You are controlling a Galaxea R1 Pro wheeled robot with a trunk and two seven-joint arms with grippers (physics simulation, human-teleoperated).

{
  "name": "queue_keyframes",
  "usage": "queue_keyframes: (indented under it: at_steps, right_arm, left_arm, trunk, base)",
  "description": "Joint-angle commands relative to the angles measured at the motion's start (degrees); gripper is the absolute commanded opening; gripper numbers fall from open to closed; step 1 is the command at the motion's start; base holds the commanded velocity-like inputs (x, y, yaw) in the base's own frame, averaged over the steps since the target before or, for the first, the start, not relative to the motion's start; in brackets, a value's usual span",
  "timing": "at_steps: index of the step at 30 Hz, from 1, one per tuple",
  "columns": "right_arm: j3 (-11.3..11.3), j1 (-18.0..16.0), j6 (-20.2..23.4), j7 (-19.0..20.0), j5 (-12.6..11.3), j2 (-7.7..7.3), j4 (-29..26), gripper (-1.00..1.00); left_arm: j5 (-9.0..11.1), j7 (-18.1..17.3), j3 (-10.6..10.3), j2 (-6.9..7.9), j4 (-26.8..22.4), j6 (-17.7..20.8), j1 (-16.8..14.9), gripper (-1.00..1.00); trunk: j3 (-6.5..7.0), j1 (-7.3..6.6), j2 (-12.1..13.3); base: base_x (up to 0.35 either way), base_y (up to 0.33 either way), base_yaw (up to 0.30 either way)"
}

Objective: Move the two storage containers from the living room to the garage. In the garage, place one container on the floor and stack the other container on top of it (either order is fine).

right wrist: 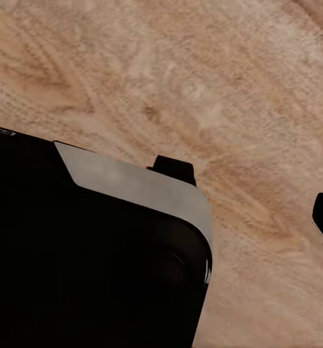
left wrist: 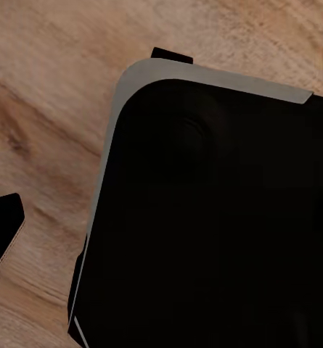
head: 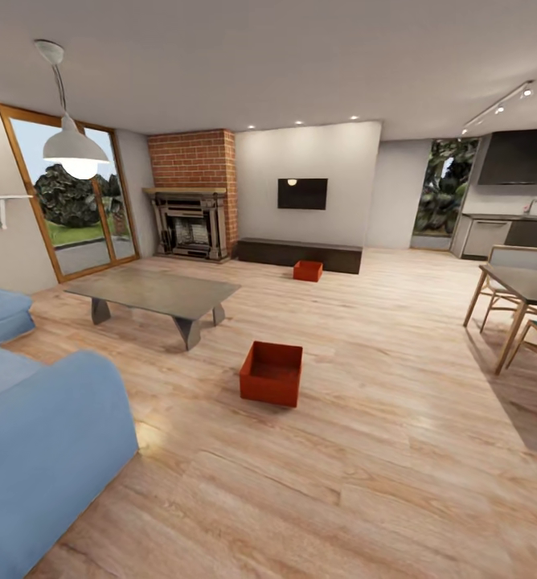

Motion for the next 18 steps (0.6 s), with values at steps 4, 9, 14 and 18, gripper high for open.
queue_keyframes:
  at_steps: [4,9,14,18]
  right_arm:
    - [0.3,-0.1,-0.3,-0.3,0.2,0.03,0.2,1.0]
    - [0.2,-0.1,-0.3,-0.3,0.1,0.03,0.2,1.0]
    - [-0.1,-0.1,-0.3,-0.4,-0.3,0.0,0.2,1.0]
    - [-0.1,-0.1,-0.3,-0.4,-0.5,-0.03,0.2,1.0]
  left_arm:
    - [0.2,0.0,0.0,0.0,-0.1,-0.1,0.0,1.0]
    - [0.2,0.0,0.0,-0.03,-0.1,0.0,0.0,1.0]
    - [0.2,0.0,0.0,-0.01,-0.1,0.1,0.0,1.0]
    - [0.2,0.0,0.0,0.0,-0.1,0.1,0.0,1.0]
  trunk:
    - [-0.05,0.03,0.0]
    - [-0.05,0.03,0.0]
    - [-0.05,0.03,0.0]
    - [-0.05,0.03,0.0]
  base:
    - [0.325,0.092,0.0]
    - [0.325,0.105,0.0]
    - [0.325,0.112,0.0]
    - [0.325,0.113,0.0]
